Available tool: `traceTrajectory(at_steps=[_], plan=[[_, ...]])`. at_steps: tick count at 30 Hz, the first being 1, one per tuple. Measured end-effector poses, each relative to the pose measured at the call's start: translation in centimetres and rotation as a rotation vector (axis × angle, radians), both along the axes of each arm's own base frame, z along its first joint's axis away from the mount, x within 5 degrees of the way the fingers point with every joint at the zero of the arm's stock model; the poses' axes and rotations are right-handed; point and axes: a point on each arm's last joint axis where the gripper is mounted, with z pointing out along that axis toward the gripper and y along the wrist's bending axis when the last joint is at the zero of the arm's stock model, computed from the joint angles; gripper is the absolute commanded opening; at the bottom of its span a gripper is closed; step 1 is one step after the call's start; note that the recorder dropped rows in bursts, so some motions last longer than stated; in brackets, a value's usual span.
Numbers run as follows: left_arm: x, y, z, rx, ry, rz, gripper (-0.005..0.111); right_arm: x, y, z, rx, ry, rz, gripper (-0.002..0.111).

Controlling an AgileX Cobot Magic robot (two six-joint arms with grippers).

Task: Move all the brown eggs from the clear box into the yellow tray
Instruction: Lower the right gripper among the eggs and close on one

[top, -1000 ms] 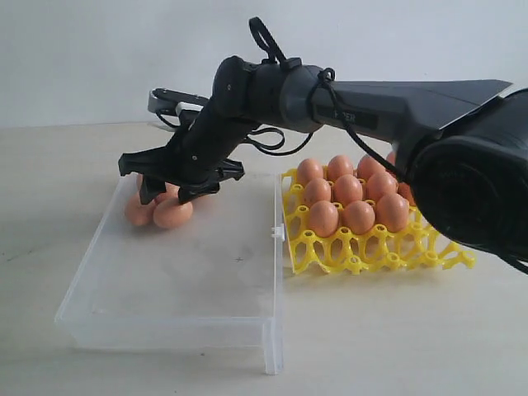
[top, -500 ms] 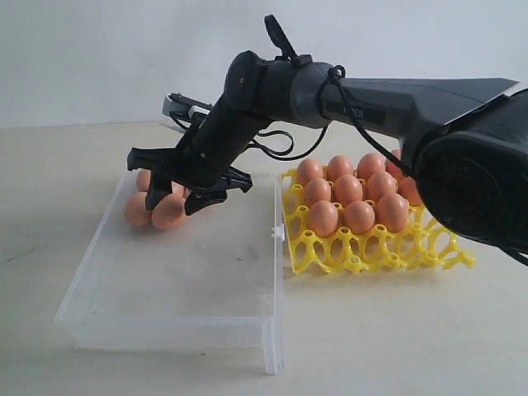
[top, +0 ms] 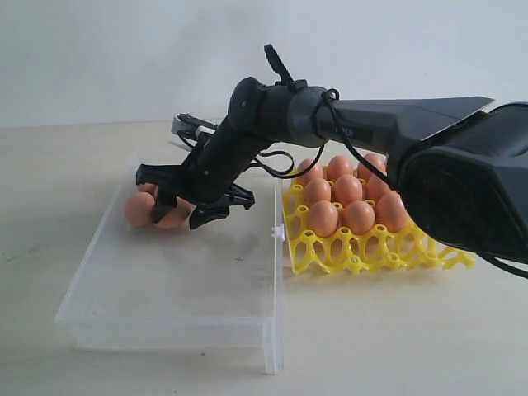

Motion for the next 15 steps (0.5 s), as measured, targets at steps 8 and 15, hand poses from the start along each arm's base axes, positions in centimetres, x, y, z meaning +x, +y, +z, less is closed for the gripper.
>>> traceTrajectory(at_steps=[8,15], plan=[[0.0,0.0,0.0,0.0,0.0,0.0,0.0,0.74,0.28,0.37,0.059,-0.044,-0.07,0.057],[0.0,0.0,0.0,0.0,0.0,0.0,0.0,0.81,0.33,0.22,0.065,-0.045,-0.078,0.057]])
